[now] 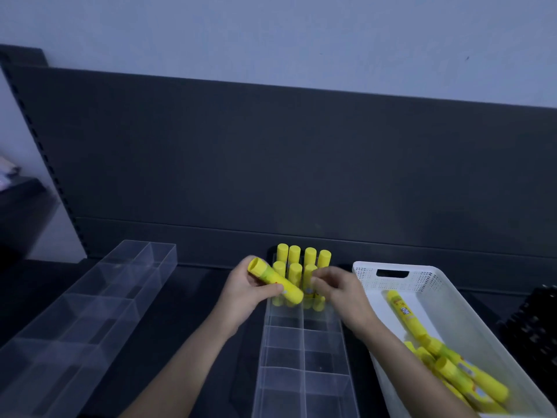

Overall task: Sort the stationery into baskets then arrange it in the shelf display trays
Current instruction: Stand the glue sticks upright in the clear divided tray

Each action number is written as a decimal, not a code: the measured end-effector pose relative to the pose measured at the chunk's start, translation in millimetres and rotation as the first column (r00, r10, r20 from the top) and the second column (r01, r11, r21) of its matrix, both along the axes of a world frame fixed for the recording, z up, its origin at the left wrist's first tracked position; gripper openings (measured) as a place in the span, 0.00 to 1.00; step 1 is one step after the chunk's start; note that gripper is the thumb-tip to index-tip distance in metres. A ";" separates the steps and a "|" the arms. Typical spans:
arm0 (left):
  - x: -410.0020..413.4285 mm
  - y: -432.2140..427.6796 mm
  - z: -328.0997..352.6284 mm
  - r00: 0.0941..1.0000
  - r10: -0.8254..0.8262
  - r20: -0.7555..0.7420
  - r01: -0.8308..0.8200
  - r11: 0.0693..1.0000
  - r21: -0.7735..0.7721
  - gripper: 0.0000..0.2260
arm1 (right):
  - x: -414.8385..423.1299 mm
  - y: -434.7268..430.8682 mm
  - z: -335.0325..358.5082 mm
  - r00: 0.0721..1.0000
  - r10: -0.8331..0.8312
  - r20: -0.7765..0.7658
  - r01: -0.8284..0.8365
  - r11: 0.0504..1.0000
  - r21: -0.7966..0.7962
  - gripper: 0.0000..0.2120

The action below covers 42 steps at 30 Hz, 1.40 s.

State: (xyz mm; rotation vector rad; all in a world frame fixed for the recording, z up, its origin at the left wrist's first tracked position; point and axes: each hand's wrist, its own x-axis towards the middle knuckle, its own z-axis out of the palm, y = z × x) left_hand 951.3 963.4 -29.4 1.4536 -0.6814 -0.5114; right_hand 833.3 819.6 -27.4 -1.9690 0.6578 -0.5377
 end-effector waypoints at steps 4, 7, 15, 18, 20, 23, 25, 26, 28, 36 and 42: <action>-7.7 -1.2 1.6 0.999 -0.050 0.001 0.050 0.999 -0.020 0.14 | 1.4 28.5 1.6 0.970 0.186 0.159 -0.244 0.759 0.604 0.06; -1.1 7.5 -7.0 1.000 -0.022 0.015 0.021 0.994 0.109 0.13 | 3.0 23.3 8.4 0.982 0.019 0.190 -0.135 0.772 0.621 0.04; 3.9 20.5 -42.6 0.861 -0.183 0.475 -0.082 0.872 0.483 0.14 | 25.8 15.3 -1.1 0.971 -0.006 -0.240 -0.044 0.978 -0.202 0.12; 3.5 22.4 -44.6 0.864 -0.190 0.467 -0.069 0.873 0.482 0.16 | 37.2 24.7 -14.3 0.941 0.045 -0.335 -0.164 0.928 -0.335 0.13; 4.3 23.5 -45.0 0.862 -0.194 0.468 -0.069 0.870 0.487 0.16 | 40.1 25.1 -20.6 0.933 0.056 -0.355 -0.184 0.923 -0.338 0.13; 3.8 24.7 -45.1 0.868 -0.183 0.462 -0.059 0.885 0.462 0.15 | 40.5 25.5 -25.7 0.924 0.068 -0.377 -0.198 0.927 -0.319 0.10; 3.9 26.0 -45.6 0.869 -0.185 0.458 -0.049 0.890 0.454 0.15 | 39.6 26.1 -28.7 0.916 0.075 -0.395 -0.207 0.930 -0.305 0.10; 4.2 26.6 -46.0 0.867 -0.188 0.461 -0.047 0.891 0.452 0.15 | 38.9 26.8 -29.3 0.914 0.076 -0.399 -0.208 0.931 -0.299 0.09; 5.2 27.0 -46.7 0.863 -0.194 0.467 -0.042 0.893 0.448 0.15 | 38.2 28.3 -29.5 0.914 0.079 -0.397 -0.207 0.934 -0.291 0.09; 11.9 24.4 -44.2 0.840 -0.269 0.471 -0.007 0.863 0.505 0.13 | 31.5 37.1 -27.7 0.921 0.067 -0.383 -0.202 0.924 -0.324 0.10; -0.5 15.7 -25.8 0.817 -0.234 0.527 -0.079 0.860 0.504 0.06 | -11.8 17.5 -3.3 0.973 -0.028 -0.228 -0.056 0.934 -0.353 0.17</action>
